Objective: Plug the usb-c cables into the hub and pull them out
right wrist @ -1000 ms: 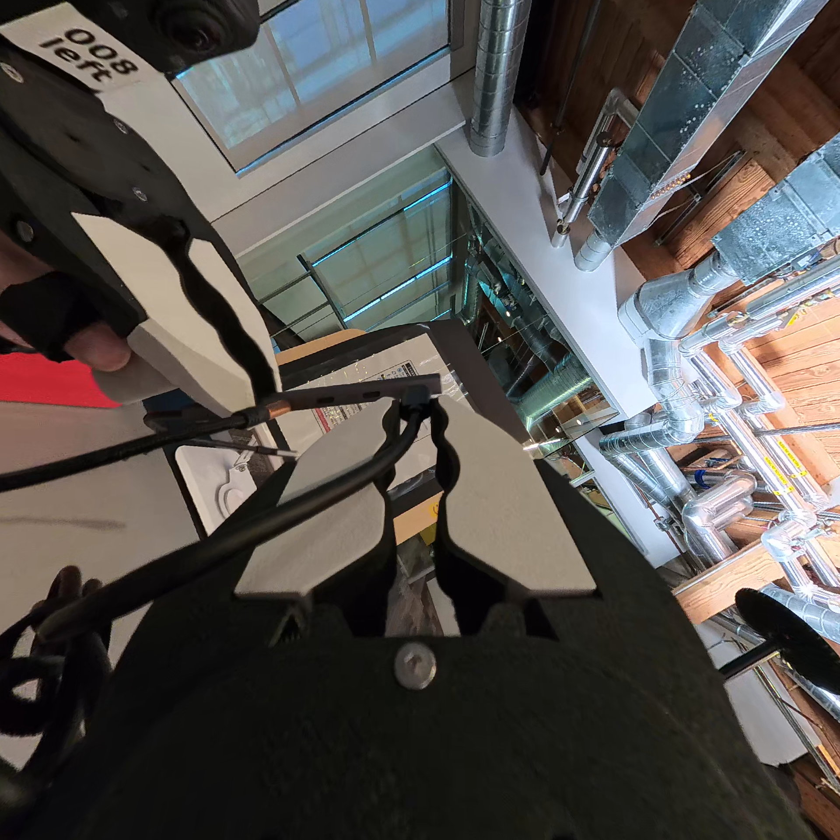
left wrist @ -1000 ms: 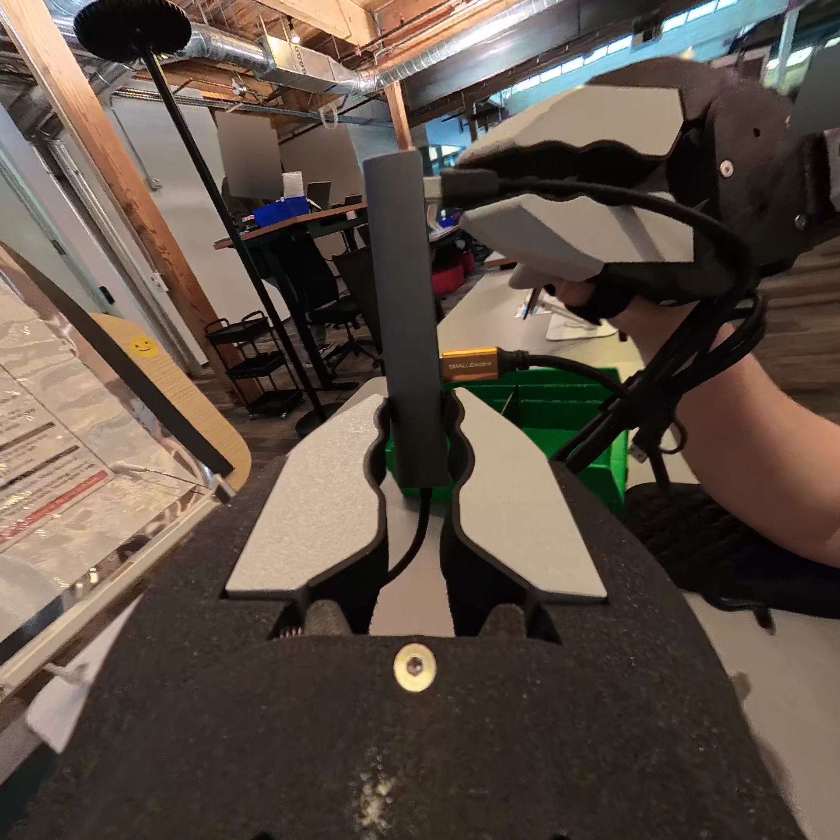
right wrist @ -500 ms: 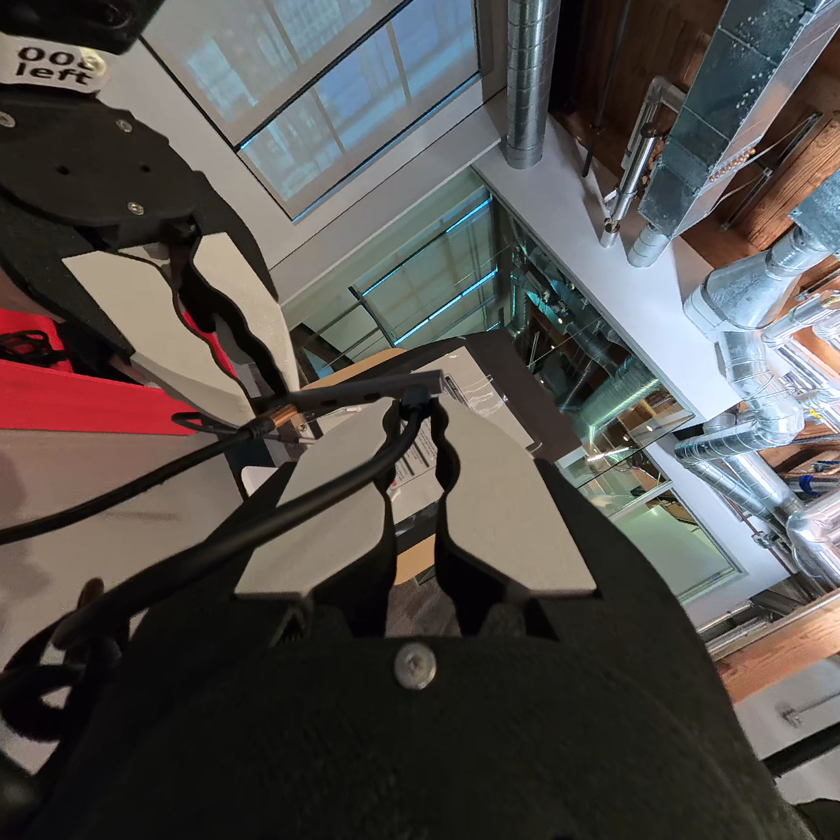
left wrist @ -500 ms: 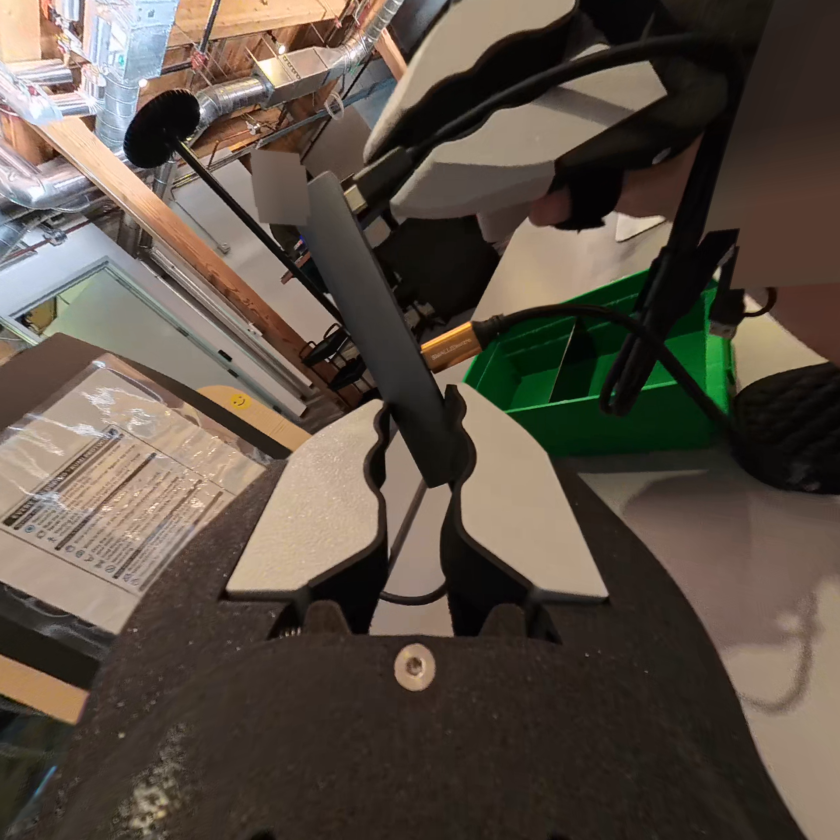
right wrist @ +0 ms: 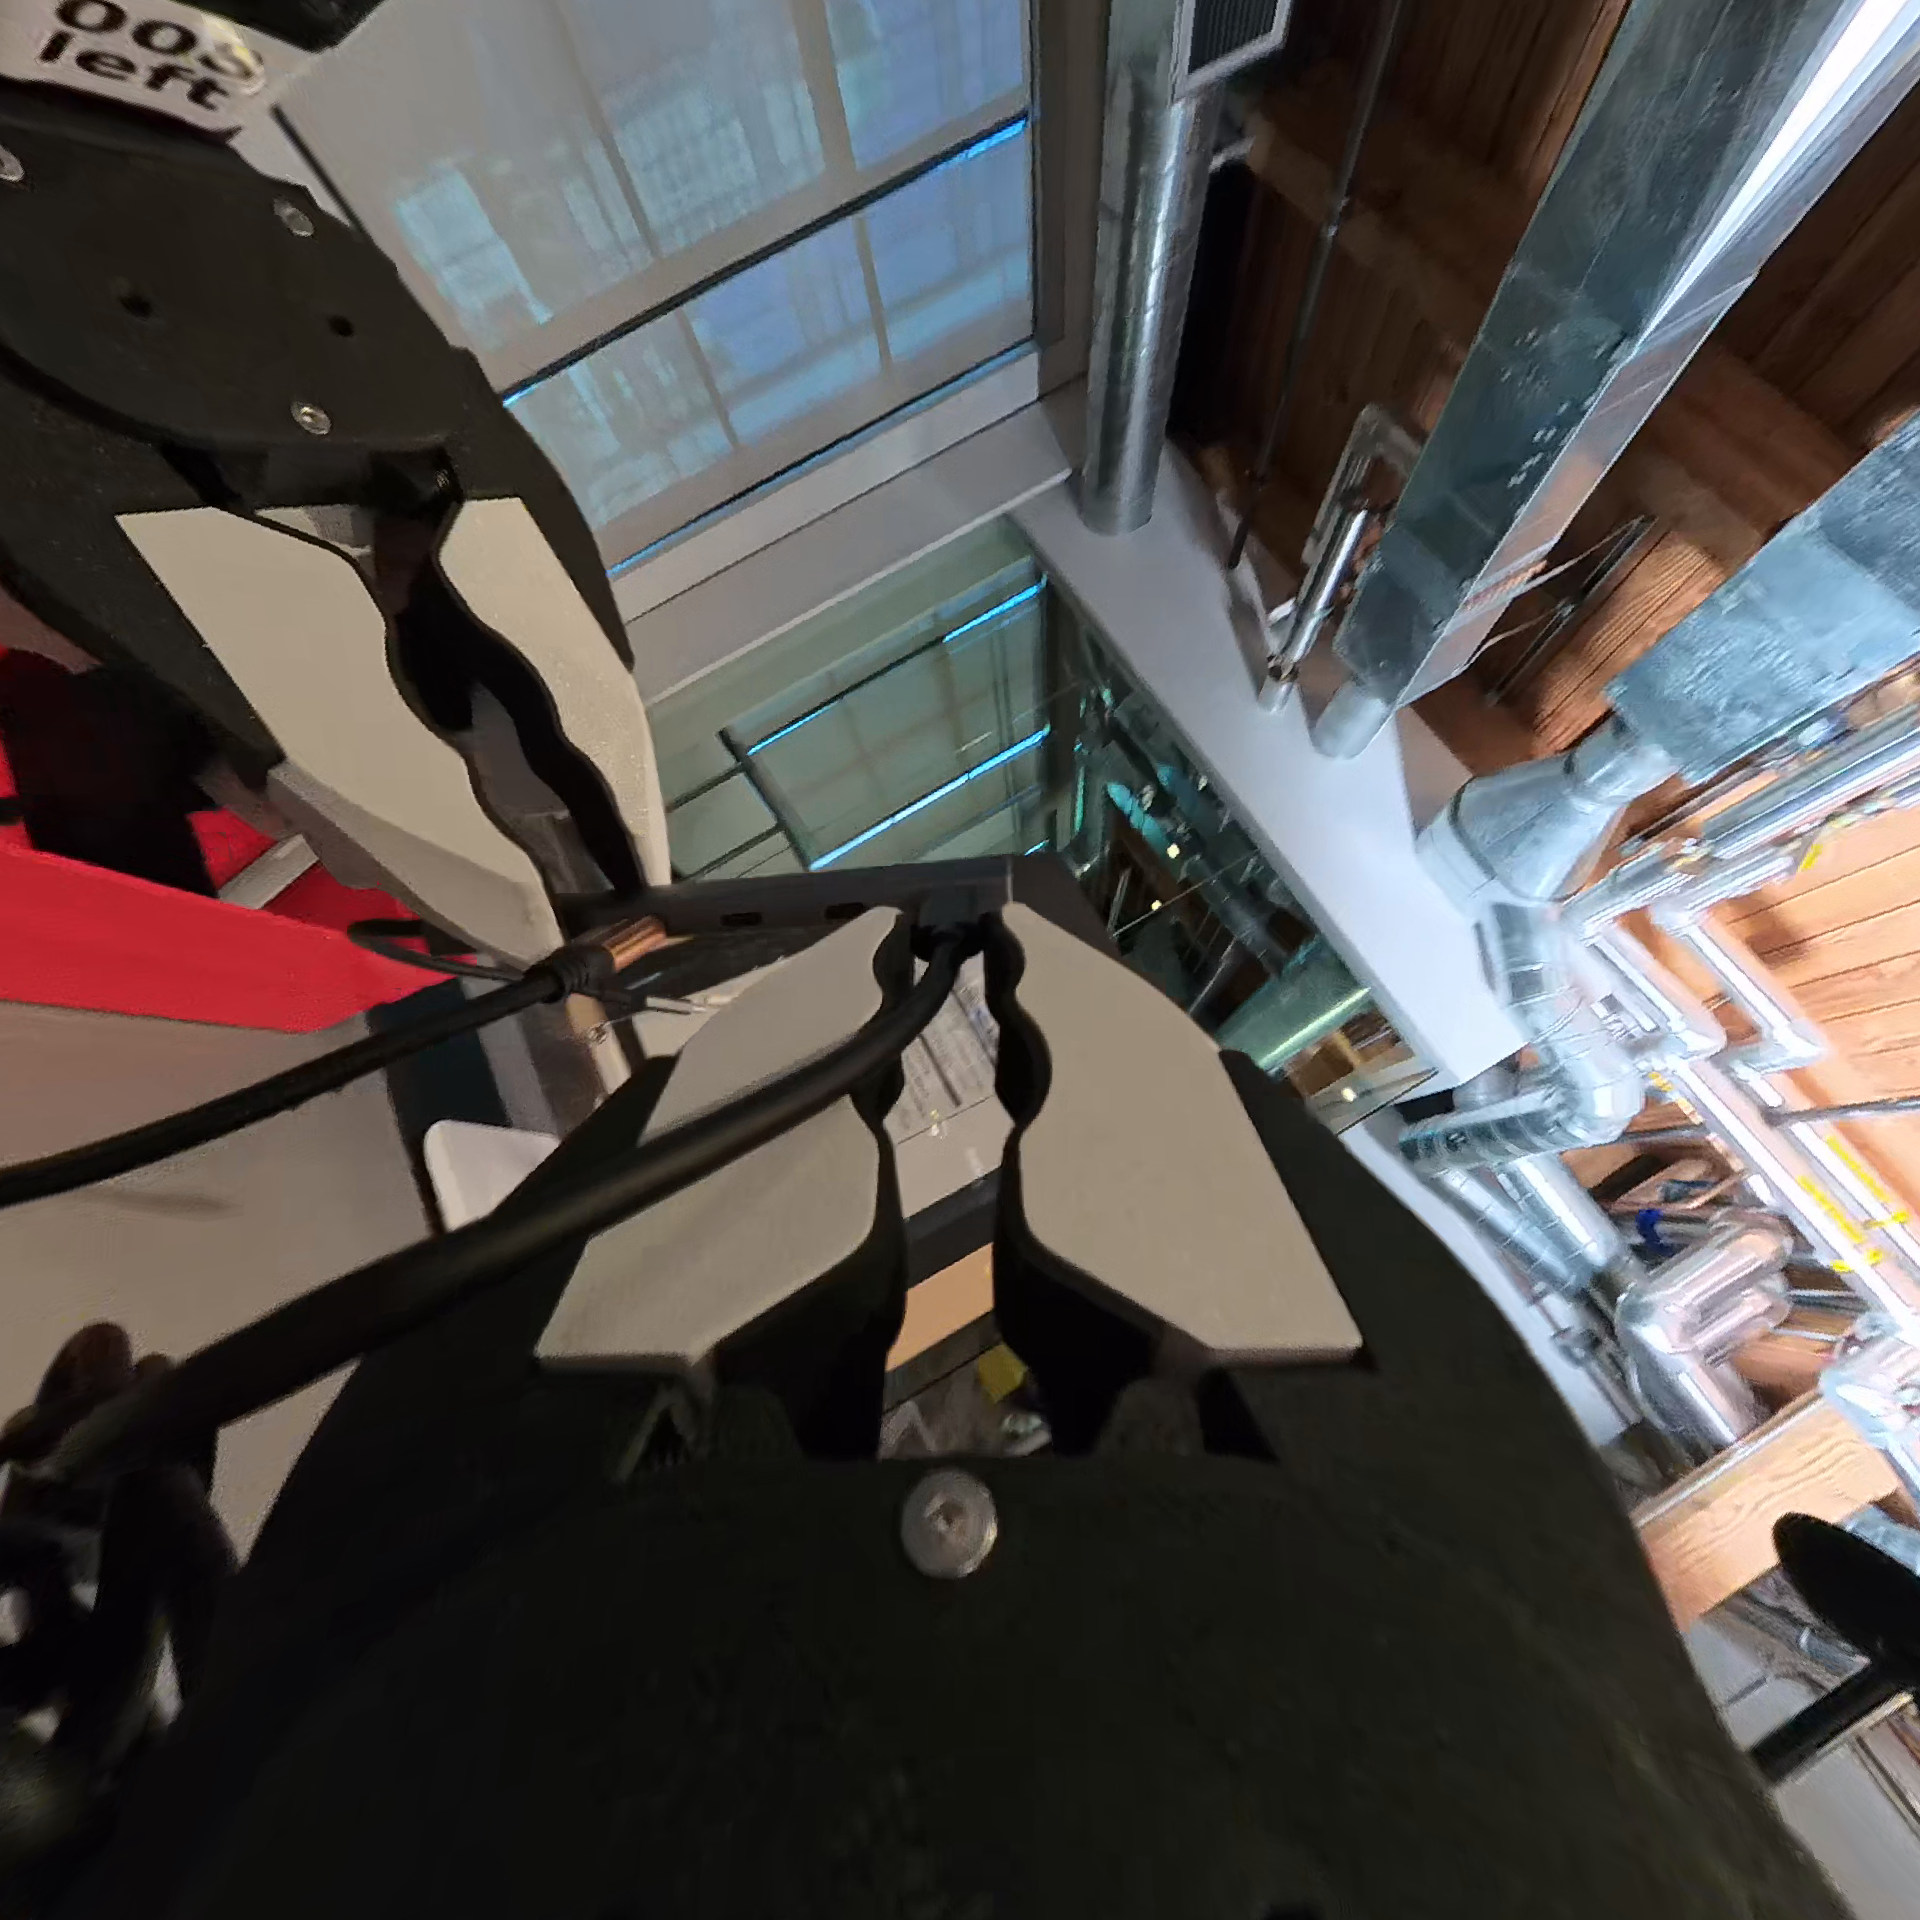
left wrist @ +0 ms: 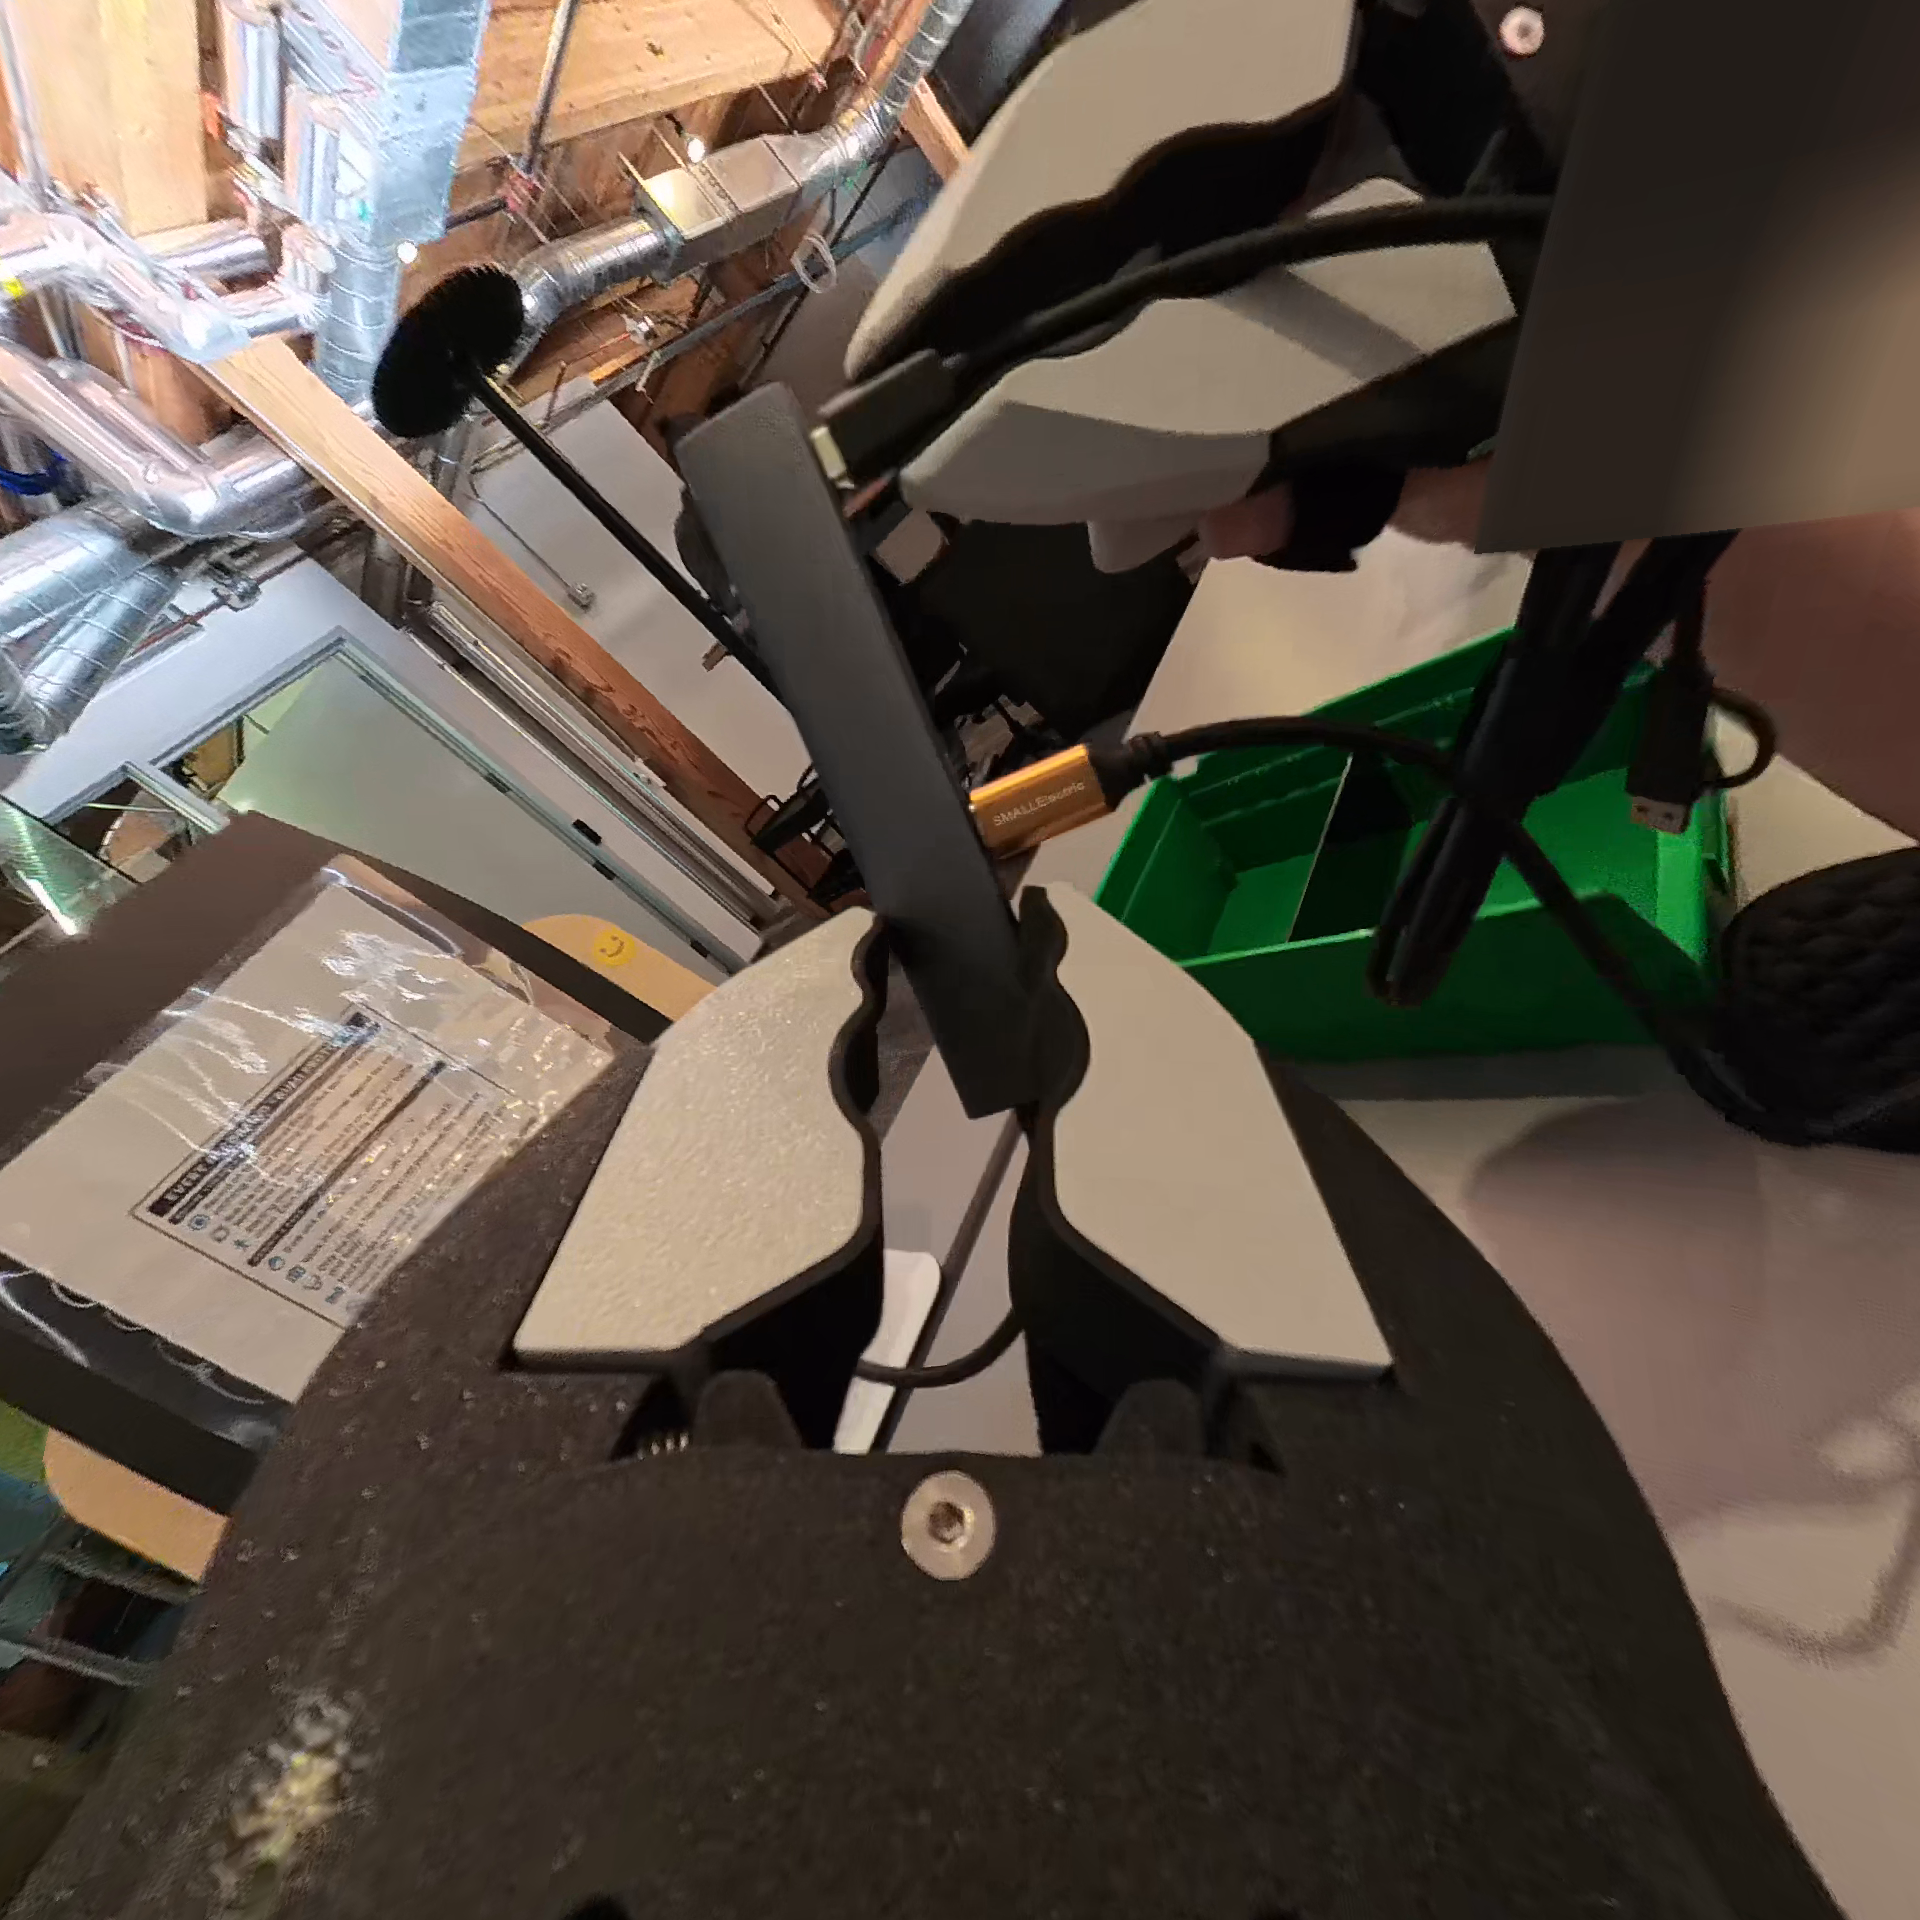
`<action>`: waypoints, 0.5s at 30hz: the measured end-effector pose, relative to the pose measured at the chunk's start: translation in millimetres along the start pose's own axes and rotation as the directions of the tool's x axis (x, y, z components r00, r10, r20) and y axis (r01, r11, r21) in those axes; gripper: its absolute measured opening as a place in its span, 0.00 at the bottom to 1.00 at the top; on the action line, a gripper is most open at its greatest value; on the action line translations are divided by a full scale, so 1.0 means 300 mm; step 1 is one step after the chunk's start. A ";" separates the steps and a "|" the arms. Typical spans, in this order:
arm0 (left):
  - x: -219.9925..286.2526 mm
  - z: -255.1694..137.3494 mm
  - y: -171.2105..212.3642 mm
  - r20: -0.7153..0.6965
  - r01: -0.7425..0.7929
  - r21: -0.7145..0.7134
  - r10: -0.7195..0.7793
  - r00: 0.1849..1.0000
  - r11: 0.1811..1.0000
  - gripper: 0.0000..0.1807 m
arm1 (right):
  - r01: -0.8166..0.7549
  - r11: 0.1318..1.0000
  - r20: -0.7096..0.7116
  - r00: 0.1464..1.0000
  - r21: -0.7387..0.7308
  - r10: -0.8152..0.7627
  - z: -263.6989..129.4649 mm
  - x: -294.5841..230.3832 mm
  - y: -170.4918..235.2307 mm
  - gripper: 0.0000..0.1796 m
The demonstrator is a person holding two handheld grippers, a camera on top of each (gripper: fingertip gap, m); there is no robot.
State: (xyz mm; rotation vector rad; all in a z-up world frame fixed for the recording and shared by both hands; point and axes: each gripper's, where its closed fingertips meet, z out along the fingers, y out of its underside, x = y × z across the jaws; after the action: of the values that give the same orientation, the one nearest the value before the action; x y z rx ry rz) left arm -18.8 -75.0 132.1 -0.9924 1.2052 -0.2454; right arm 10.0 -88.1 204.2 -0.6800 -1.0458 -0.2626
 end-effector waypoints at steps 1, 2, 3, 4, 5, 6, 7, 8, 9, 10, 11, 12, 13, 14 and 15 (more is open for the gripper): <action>-0.004 -0.005 -0.013 0.009 0.003 0.019 -0.003 1.000 1.000 0.13 | 0.007 1.000 -0.016 1.000 0.023 -0.006 -0.006 0.006 -0.014 0.07; -0.005 -0.010 -0.025 0.010 0.008 0.038 -0.008 1.000 0.999 0.13 | 0.014 0.999 -0.028 1.000 0.041 -0.013 -0.011 0.011 -0.026 0.07; -0.004 -0.015 -0.038 0.005 0.014 0.059 -0.015 1.000 0.998 0.13 | 0.028 0.998 -0.044 0.999 0.051 -0.025 -0.017 0.017 -0.035 0.07; -0.001 -0.021 -0.050 -0.001 0.023 0.080 -0.023 1.000 0.996 0.13 | 0.044 0.997 -0.061 0.997 0.062 -0.040 -0.023 0.022 -0.044 0.07; 0.004 -0.025 -0.062 -0.013 0.034 0.096 -0.033 0.999 0.995 0.13 | 0.056 0.996 -0.077 0.996 0.076 -0.050 -0.028 0.027 -0.055 0.07; 0.011 -0.028 -0.073 -0.029 0.043 0.108 -0.040 0.999 0.993 0.13 | 0.066 0.994 -0.094 0.994 0.092 -0.058 -0.033 0.030 -0.067 0.07; 0.017 -0.031 -0.081 -0.040 0.047 0.115 -0.043 0.998 0.992 0.14 | 0.081 0.991 -0.110 0.992 0.106 -0.069 -0.038 0.033 -0.079 0.07; 0.021 -0.031 -0.087 -0.041 0.044 0.117 -0.040 0.998 0.992 0.14 | 0.098 0.989 -0.122 0.989 0.112 -0.084 -0.041 0.033 -0.088 0.07; 0.025 -0.031 -0.090 -0.040 0.036 0.118 -0.031 0.999 0.992 0.14 | 0.117 0.986 -0.131 0.986 0.115 -0.102 -0.045 0.032 -0.097 0.07; 0.029 -0.031 -0.093 -0.038 0.025 0.121 -0.021 0.999 0.992 0.14 | 0.135 0.983 -0.142 0.983 0.122 -0.117 -0.049 0.032 -0.107 0.07; 0.031 -0.032 -0.097 -0.034 0.019 0.126 -0.014 0.999 0.992 0.14 | 0.147 0.981 -0.151 0.980 0.126 -0.127 -0.052 0.032 -0.115 0.07; 0.031 -0.033 -0.102 -0.032 0.017 0.133 -0.013 0.999 0.991 0.14 | 0.157 0.979 -0.158 0.978 0.130 -0.136 -0.055 0.032 -0.122 0.07; 0.032 -0.035 -0.106 -0.035 0.020 0.140 -0.015 0.999 0.990 0.13 | 0.168 0.976 -0.165 0.976 0.135 -0.145 -0.059 0.033 -0.128 0.07; 0.033 -0.038 -0.110 -0.041 0.027 0.147 -0.022 0.999 0.989 0.13 | 0.179 0.974 -0.171 0.973 0.138 -0.155 -0.062 0.032 -0.134 0.07; 0.034 -0.041 -0.114 -0.051 0.037 0.154 -0.030 0.998 0.987 0.13 | 0.187 0.973 -0.174 0.971 0.136 -0.162 -0.063 0.032 -0.136 0.07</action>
State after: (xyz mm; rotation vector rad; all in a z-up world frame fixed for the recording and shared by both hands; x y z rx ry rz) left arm -14.4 -107.5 150.8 -0.8755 1.1954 -0.3860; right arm 7.4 -130.2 222.3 -0.4219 -0.9601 -0.3811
